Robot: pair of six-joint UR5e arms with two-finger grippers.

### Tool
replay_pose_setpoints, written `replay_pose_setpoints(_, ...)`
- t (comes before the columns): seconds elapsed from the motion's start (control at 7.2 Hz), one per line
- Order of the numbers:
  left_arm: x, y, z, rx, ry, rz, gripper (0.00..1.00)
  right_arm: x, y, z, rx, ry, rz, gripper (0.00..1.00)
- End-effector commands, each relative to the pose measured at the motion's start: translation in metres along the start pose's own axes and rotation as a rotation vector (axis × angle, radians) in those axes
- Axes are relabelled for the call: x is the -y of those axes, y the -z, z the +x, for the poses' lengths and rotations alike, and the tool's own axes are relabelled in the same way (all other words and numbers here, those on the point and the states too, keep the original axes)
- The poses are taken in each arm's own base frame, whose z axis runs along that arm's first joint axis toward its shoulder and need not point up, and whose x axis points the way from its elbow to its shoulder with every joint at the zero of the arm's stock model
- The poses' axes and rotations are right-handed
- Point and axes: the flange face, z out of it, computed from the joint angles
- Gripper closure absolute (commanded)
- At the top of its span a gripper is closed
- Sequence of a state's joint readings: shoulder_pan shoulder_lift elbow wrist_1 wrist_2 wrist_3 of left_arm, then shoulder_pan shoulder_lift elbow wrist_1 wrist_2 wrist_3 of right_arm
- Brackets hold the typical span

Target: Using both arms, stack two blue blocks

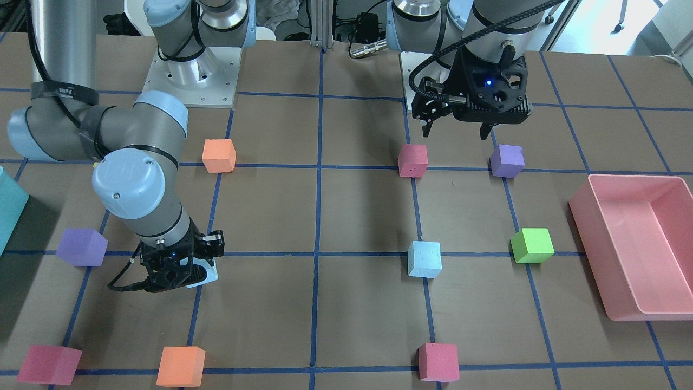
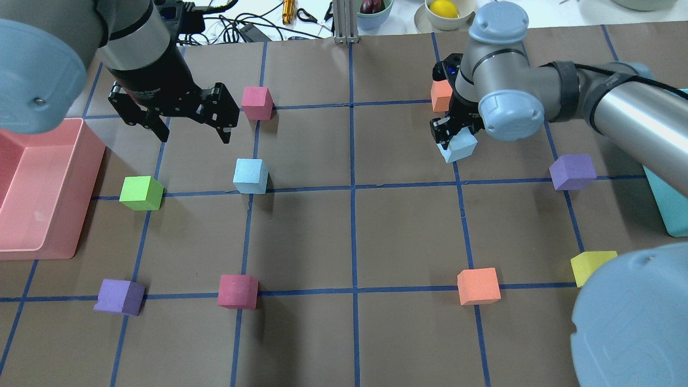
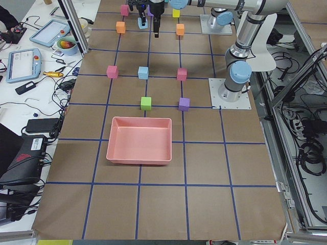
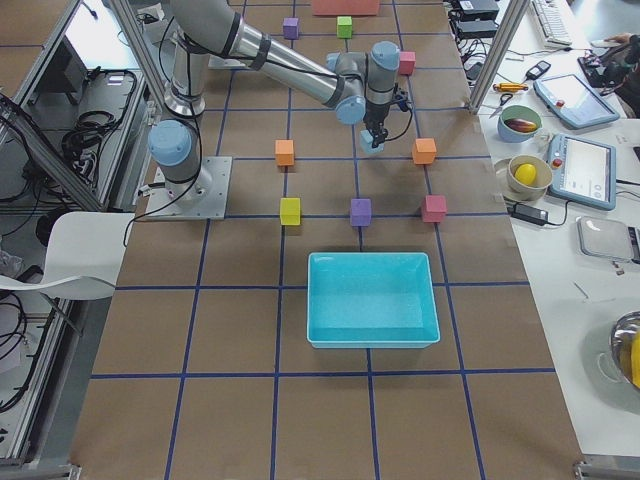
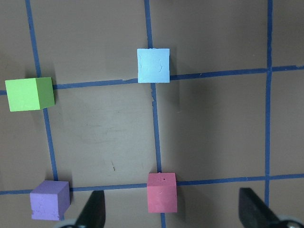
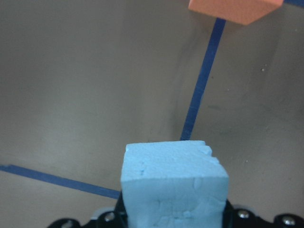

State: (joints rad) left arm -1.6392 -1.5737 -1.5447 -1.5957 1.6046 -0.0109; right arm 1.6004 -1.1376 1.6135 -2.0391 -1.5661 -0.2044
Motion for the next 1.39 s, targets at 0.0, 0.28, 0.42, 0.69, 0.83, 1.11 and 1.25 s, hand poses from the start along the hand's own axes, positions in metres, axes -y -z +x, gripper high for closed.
replay_pose_setpoints(0.0, 0.003, 0.001, 0.001, -0.004, 0.008, 0.028, 0.00, 0.045, 0.010, -0.043, 0.039, -0.151, -0.018, 1.00)
replay_pose_setpoints(0.28, 0.005, -0.001, 0.001, -0.004, 0.014, 0.034, 0.00, 0.074, -0.007, -0.100, 0.038, -0.251, -0.012, 1.00)
replay_pose_setpoints(0.42, 0.005, -0.001, 0.001, -0.005, 0.013, 0.034, 0.00, 0.082, -0.014, -0.120, 0.038, -0.292, -0.011, 1.00)
replay_pose_setpoints(0.69, 0.005, -0.001, 0.000, -0.005, 0.011, 0.034, 0.00, 0.097, -0.027, -0.155, 0.058, -0.327, -0.008, 1.00)
replay_pose_setpoints(0.83, 0.004, -0.001, 0.000, -0.002, 0.011, 0.034, 0.00, 0.099, -0.035, -0.166, 0.058, -0.317, -0.015, 1.00)
replay_pose_setpoints(1.11, 0.004, 0.000, 0.000, -0.001, 0.010, 0.035, 0.00, 0.100, -0.050, -0.177, 0.053, -0.331, -0.028, 1.00)
replay_pose_setpoints(1.25, 0.003, 0.001, 0.000, 0.001, 0.010, 0.036, 0.00, 0.100, -0.049, -0.177, 0.055, -0.317, -0.026, 1.00)
